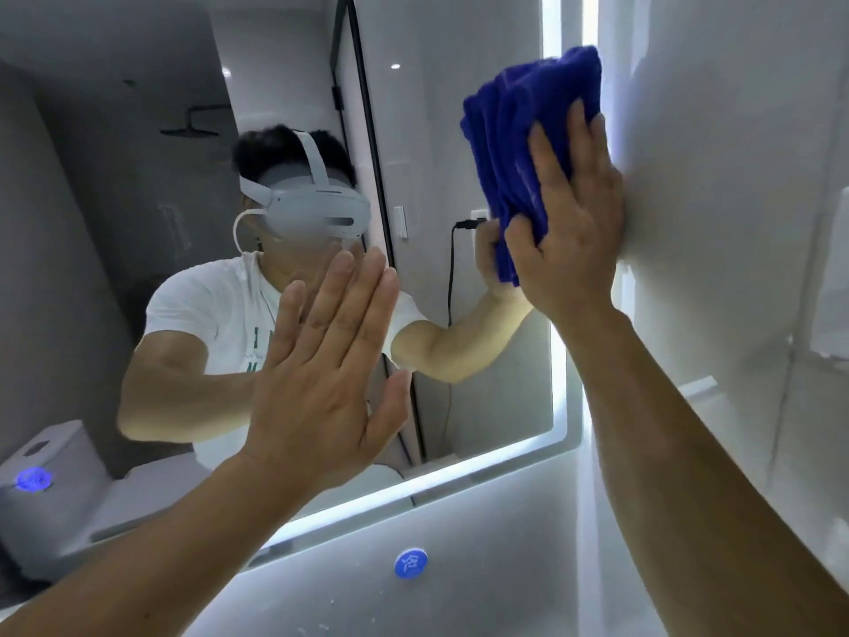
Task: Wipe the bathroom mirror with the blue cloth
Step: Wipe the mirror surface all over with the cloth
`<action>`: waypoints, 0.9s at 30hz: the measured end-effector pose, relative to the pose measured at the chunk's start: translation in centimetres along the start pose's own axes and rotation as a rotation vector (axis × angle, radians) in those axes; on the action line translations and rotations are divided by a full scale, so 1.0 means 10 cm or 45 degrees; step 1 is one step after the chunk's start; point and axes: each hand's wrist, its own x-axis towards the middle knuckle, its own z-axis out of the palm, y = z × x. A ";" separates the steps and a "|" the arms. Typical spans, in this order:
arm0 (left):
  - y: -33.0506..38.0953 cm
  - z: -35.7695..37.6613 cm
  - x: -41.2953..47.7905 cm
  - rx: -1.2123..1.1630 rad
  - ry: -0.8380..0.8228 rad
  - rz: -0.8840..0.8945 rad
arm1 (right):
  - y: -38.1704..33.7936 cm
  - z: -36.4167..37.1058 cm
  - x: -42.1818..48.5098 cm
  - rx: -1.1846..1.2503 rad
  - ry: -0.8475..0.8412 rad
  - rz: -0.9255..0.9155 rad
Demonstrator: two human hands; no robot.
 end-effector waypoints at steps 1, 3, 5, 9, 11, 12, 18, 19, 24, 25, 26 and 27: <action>0.01 0.01 -0.01 -0.001 0.009 0.004 | 0.02 -0.02 -0.21 0.028 0.001 -0.026; 0.02 0.02 -0.04 -0.002 0.011 0.012 | 0.05 -0.08 -0.77 0.038 -0.054 -0.021; 0.04 0.05 -0.06 -0.010 -0.005 0.000 | 0.08 -0.17 -1.39 0.030 -0.130 0.024; 0.09 0.09 -0.12 -0.033 -0.046 0.020 | 0.05 -0.31 -2.26 0.014 -0.292 0.172; 0.09 0.10 -0.16 -0.031 -0.057 0.023 | 0.00 -0.32 -2.35 0.016 -0.287 0.229; 0.08 0.10 -0.18 -0.023 -0.061 0.021 | -0.04 -0.31 -2.34 0.021 -0.271 0.258; -0.05 -0.03 -0.29 0.038 -0.093 0.004 | -0.74 -0.10 -2.01 0.016 -0.145 0.383; -0.09 -0.07 -0.30 0.050 -0.091 -0.011 | -0.85 -0.05 -1.86 0.012 -0.126 0.358; -0.39 -0.43 -0.29 0.141 -0.032 -0.042 | -1.23 0.15 -0.93 -0.014 0.007 0.458; -0.46 -0.51 -0.31 0.153 -0.026 -0.047 | -1.31 0.17 -0.81 -0.022 0.020 0.491; -0.52 -0.59 -0.33 0.162 -0.024 -0.054 | -1.42 0.19 -0.74 -0.025 0.014 0.509; -0.57 -0.65 -0.36 0.174 -0.026 -0.062 | -1.55 0.21 -0.71 -0.019 -0.004 0.505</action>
